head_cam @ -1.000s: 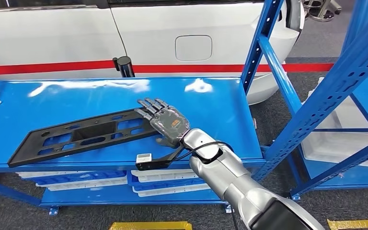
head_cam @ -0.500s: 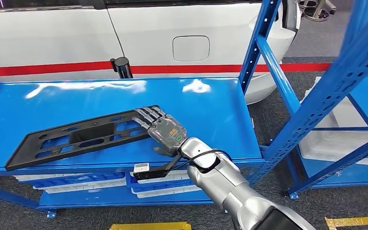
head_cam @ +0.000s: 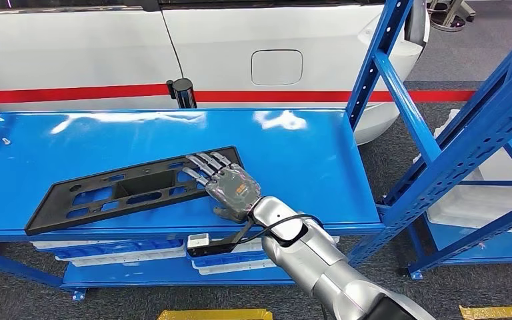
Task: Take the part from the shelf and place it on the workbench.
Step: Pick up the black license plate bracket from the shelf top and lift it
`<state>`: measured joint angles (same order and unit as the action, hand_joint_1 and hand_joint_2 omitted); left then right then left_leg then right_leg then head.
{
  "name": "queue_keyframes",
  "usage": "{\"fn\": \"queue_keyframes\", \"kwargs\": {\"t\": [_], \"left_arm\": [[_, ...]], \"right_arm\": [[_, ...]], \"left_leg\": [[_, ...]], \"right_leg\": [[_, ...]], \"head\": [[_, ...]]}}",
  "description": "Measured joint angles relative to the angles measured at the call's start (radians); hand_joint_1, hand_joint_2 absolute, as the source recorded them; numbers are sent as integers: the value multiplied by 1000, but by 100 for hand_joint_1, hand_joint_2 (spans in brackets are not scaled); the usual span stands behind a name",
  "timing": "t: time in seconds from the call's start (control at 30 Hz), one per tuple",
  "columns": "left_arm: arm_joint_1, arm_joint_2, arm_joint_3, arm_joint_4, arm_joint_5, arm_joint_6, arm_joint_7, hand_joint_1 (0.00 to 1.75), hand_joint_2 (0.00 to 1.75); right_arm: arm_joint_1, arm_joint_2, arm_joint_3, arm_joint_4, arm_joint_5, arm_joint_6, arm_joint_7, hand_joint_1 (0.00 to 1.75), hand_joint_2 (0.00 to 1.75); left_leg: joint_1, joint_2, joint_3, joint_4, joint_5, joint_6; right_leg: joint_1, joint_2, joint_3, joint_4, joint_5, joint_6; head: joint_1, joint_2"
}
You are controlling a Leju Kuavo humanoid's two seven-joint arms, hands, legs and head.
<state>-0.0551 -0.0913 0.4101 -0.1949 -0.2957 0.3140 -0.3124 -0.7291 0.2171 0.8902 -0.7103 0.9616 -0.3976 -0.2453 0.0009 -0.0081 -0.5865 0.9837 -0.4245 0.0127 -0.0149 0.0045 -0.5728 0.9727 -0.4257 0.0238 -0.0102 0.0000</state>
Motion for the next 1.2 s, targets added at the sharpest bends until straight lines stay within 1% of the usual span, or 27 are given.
{"fn": "queue_keyframes", "kwargs": {"t": [0.2, 0.4, 0.53, 0.77, 1.03, 1.2], "left_arm": [[0, 0, 0, 0, -2, 0, -1, 0, 0], [0, 0, 0, 0, -9, 0, -2, 0, 0], [0, 0, 0, 0, -16, -2, -1, 0, 0], [-1, 0, 0, 0, -26, -8, 0, 0, 0], [-2, -6, 0, 0, -46, -15, 10, 0, 0], [-2, -8, 0, 0, -54, -17, 6, 0, 0]], "right_arm": [[4, -2, 6, -5, 10, -4, 5, 0, 175], [27, -4, 32, -40, 61, -15, 50, 0, 175], [38, 3, 45, -60, 73, -13, 67, 0, 175], [40, 18, 52, -81, 80, 9, 68, 0, 175], [23, 75, 62, -86, 18, 72, -34, 0, 175], [6, 105, 67, -74, -18, 89, -70, 0, 175]], "left_leg": [[0, 0, 0, 0, 0, 0], [3, 0, 0, 0, 0, 0], [5, 0, 0, 0, -1, 0], [6, 0, 0, 0, -1, 0], [6, 0, 0, 0, -1, -1], [6, 0, 0, 0, -1, 0]], "right_leg": [[-1, 0, -1, 0, 0, 0], [-1, 0, -2, 0, 0, 0], [0, 0, -2, 0, 0, 0], [0, 0, -3, 0, 0, 0], [0, 0, -3, 0, 0, 0], [0, 0, -3, 0, 0, 0]], "head": [[0, 0], [0, 0], [0, 0], [0, 0], [0, 0], [0, 0]]}}
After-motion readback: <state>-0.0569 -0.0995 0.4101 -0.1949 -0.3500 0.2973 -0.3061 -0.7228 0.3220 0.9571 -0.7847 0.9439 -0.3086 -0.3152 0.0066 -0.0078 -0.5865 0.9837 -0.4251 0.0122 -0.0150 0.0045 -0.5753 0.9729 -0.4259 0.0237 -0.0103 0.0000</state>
